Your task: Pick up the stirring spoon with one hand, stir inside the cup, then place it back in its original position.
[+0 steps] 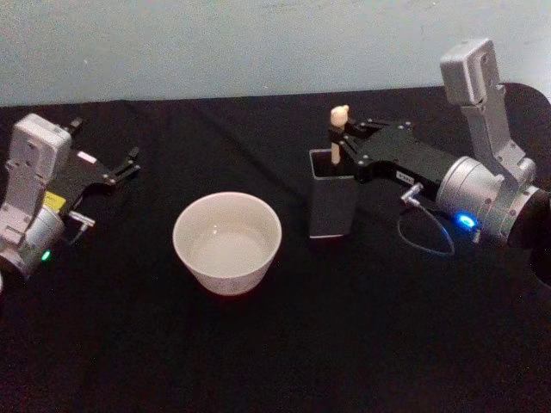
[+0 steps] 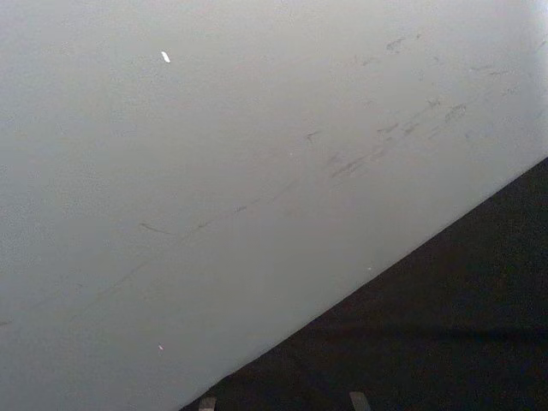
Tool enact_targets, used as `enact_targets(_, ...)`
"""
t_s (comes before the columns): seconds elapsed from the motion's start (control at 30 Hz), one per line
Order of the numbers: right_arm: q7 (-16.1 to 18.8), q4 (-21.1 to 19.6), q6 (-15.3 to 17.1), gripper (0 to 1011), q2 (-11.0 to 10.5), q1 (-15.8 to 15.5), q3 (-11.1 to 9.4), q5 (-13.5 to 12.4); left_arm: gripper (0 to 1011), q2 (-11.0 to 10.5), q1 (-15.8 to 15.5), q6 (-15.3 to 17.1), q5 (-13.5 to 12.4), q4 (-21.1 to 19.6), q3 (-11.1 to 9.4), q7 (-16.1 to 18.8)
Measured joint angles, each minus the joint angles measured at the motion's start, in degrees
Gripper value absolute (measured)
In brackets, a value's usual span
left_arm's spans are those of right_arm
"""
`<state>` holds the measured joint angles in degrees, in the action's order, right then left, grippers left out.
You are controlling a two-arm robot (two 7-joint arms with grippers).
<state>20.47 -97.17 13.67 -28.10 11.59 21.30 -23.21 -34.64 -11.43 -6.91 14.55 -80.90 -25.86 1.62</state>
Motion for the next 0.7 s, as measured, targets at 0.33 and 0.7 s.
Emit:
enact_targets(0.33, -0.4, 1.5, 0.8, 160, 0.7, 0.0, 0.5, 1.2, 1001, 0.0, 0.0, 0.0, 0.0, 0.0, 0.0, 0.0)
enact_targets(0.7, -0.5, 2.2, 1.4, 160, 1.1, 0.1, 0.8, 2.3, 1001, 0.0, 0.0, 0.0, 0.0, 0.0, 0.0, 0.0)
